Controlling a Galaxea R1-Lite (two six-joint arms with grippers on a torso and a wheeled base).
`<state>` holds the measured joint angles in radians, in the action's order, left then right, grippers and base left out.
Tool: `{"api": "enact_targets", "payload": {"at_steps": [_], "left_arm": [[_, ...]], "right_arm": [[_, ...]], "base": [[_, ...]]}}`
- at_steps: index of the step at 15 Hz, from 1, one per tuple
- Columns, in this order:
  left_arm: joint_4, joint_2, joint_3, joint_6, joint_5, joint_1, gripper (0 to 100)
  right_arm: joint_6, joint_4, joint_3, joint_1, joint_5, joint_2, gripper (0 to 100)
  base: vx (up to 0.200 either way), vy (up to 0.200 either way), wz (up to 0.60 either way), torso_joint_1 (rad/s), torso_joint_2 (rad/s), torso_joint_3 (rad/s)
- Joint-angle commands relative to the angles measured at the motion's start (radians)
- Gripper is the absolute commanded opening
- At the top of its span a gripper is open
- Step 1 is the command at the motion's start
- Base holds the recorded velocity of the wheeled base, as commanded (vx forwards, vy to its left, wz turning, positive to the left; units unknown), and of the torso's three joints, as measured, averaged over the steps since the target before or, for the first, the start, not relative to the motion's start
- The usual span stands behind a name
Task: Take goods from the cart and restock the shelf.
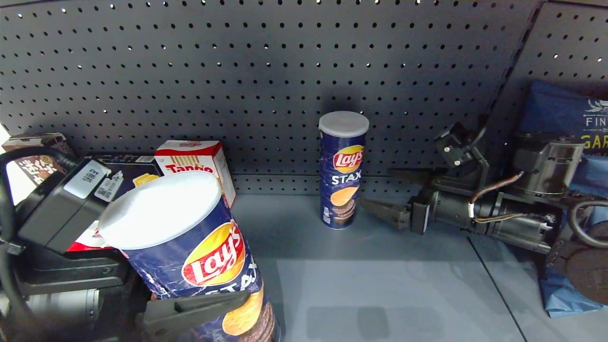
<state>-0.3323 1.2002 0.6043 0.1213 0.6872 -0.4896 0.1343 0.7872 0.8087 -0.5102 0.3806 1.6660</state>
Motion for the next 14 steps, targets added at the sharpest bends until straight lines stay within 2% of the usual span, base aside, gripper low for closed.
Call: {"api": "enact_targets", "payload": {"at_steps": [1, 14], "left_arm": [[-0.001, -0.001, 0.0, 0.0, 0.0, 0.0, 0], [-0.001, 0.001, -0.003, 0.0, 0.0, 0.002, 0]], "right_arm": [[0.001, 0.012, 0.017, -0.001, 0.007, 0.055, 100], [0.002, 0.06, 0.135, -0.017, 0.038, 0.221, 100]], "base": [[0.0, 0.0, 0.0, 0.0, 0.0, 0.0], [0.0, 0.0, 0.0, 0.0, 0.0, 0.0]]}}
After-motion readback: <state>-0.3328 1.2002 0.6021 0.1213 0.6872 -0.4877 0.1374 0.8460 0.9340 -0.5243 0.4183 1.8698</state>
